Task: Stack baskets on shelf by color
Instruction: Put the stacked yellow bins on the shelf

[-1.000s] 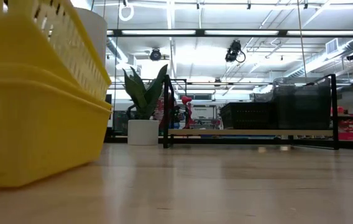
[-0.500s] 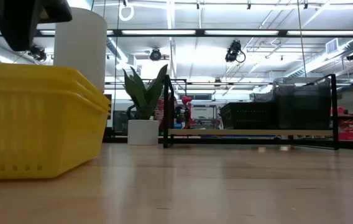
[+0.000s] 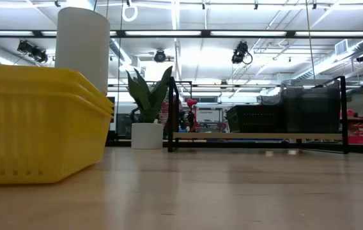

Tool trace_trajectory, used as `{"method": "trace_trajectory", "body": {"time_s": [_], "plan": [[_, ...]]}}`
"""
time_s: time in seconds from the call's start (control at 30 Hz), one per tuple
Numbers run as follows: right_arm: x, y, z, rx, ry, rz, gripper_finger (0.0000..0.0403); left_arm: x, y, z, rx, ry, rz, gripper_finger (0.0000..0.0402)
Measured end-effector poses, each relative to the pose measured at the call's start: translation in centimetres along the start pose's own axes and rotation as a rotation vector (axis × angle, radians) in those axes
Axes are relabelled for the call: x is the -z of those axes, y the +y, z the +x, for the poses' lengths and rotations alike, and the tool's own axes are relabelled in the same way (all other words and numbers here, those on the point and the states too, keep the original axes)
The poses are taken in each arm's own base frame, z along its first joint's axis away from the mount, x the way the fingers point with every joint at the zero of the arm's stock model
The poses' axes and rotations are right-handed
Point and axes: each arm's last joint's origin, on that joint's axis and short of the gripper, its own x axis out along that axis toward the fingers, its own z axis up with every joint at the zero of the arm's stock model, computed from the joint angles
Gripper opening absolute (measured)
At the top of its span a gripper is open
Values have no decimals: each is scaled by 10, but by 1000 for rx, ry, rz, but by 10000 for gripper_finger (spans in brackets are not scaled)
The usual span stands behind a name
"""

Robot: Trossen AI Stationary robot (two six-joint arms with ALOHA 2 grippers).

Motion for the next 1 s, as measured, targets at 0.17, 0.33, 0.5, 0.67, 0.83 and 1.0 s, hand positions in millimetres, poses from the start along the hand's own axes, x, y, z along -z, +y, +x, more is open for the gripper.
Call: {"method": "trace_trajectory", "body": {"time_s": [0.17,0.33,0.5,0.67,0.83,1.0], "plan": [[0,0,0,0,-1,0,199,13,-4,-3,-34,1,-6,104],[-2,0,0,2,-19,3,199,18,-3,7,-80,-30,-20,74],[-3,1,0,-14,-27,13,199,22,4,38,-78,5,-1,47],[-4,7,-1,-36,-32,11,199,3,16,59,-26,-30,40,29],[-4,13,-2,-52,-29,3,199,-36,35,77,52,-153,119,17],[0,18,-3,-72,16,-13,199,-74,77,95,-32,-220,183,10]]}}
